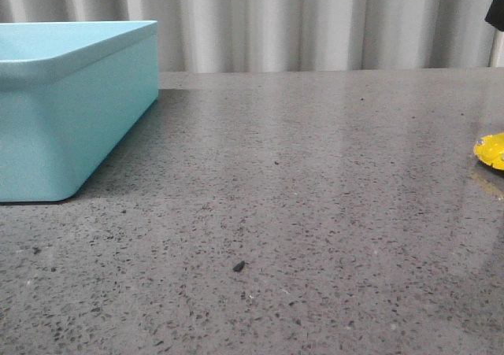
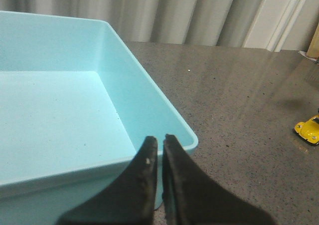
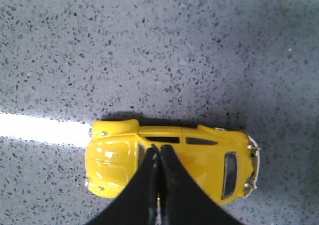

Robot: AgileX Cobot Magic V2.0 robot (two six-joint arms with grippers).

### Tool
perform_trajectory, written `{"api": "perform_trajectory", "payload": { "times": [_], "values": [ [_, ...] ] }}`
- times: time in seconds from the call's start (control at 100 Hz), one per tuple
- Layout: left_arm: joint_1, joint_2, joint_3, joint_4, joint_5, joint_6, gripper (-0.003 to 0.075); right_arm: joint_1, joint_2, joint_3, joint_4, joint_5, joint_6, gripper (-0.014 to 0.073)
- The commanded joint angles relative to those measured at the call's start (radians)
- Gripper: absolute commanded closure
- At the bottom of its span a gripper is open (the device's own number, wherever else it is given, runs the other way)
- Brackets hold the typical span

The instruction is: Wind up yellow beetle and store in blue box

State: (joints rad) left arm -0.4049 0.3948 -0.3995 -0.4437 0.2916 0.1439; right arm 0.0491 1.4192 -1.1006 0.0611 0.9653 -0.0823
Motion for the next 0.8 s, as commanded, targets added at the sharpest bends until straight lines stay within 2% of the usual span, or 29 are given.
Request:
{"api": "perform_trajectory", "payload": {
  "times": [0.0,0.58,0.79],
  "values": [
    [0.000,0.014,-0.037,-0.016,-0.076,0.001,0.0741,-0.006,-0.005,-0.006,-0.003,0.014,-0.005,0.0646],
    [0.000,0.014,-0.037,-0.016,-0.076,0.002,0.0741,-0.006,-0.005,-0.006,-0.015,0.031,-0.009,0.0646],
    [0.000,0.014,-0.037,-0.016,-0.076,0.002,0.0741,-0.022,-0.005,-0.006,-0.086,0.063,-0.008,0.0646]
  ]
}}
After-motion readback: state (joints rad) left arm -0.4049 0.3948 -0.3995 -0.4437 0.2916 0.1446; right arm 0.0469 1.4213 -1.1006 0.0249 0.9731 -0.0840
